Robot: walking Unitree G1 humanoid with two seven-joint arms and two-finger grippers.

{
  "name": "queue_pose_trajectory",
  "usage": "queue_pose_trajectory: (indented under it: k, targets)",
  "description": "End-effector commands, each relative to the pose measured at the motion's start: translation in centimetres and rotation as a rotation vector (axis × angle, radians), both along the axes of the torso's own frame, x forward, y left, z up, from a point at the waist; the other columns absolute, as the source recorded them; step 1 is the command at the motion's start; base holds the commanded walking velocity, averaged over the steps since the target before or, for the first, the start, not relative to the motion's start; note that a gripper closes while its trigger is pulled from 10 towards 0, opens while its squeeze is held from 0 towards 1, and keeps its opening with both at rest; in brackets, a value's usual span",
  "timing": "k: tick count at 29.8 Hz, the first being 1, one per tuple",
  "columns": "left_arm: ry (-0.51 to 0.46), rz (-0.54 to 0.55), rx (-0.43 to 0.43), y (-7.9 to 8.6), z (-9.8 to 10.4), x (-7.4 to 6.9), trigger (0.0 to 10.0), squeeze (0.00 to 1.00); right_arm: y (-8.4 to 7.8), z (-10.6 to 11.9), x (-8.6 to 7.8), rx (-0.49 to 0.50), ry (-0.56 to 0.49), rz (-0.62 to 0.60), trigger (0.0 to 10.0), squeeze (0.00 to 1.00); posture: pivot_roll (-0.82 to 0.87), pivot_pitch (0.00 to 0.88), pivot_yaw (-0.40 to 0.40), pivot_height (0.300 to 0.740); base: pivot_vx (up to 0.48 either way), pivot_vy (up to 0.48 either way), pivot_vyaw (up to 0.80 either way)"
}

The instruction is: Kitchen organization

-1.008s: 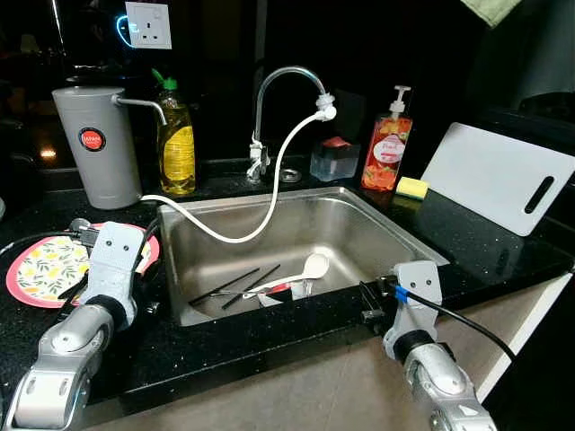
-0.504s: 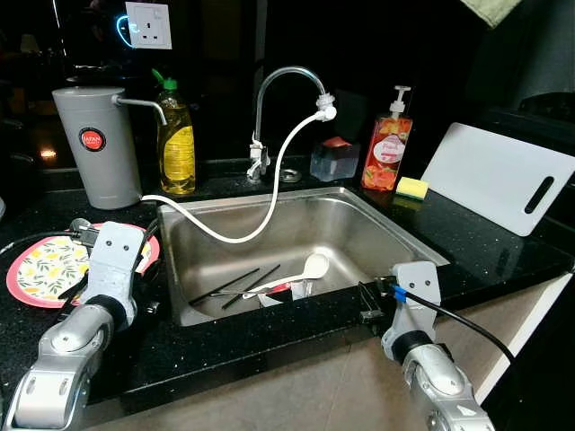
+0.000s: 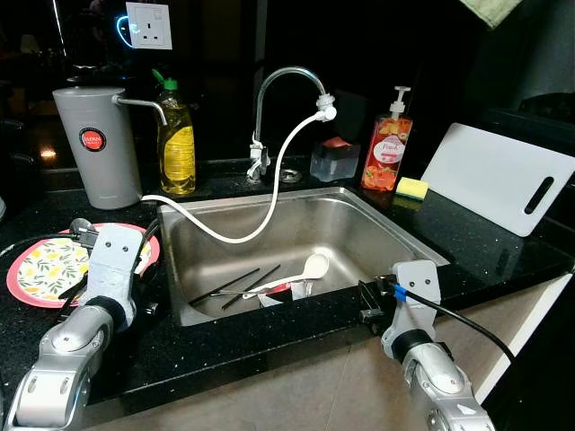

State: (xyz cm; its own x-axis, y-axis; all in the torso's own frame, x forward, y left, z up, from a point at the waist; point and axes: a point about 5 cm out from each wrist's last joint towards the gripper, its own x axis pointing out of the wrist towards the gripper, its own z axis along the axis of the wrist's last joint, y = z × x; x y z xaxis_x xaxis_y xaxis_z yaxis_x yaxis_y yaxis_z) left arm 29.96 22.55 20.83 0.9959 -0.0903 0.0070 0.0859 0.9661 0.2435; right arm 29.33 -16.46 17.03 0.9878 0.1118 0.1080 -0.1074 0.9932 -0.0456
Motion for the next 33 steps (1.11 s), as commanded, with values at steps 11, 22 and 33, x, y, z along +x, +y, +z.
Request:
queue_pose_trajectory:
  k: [11,22,33]
  targets:
    - [-0.003,-0.009,0.006,-0.05,0.27,0.07,10.0,0.0,0.07,-0.07,-0.31,0.009,0.01,-0.011,10.0,0.0,-0.02,0.015,-0.046,0.74,0.0,0.0,0.0]
    - [0.0,-0.011,0.004,-0.05,0.27,0.06,10.0,0.0,-0.08,-0.15,-0.39,0.007,0.015,-0.018,10.0,0.0,-0.02,0.017,-0.045,0.74,0.0,0.0,0.0]
    - [-0.006,-0.003,0.003,-0.11,0.2,0.13,10.0,0.0,-0.02,0.1,-0.09,0.001,0.01,-0.006,10.0,0.0,-0.02,0.007,-0.057,0.74,0.0,0.0,0.0]
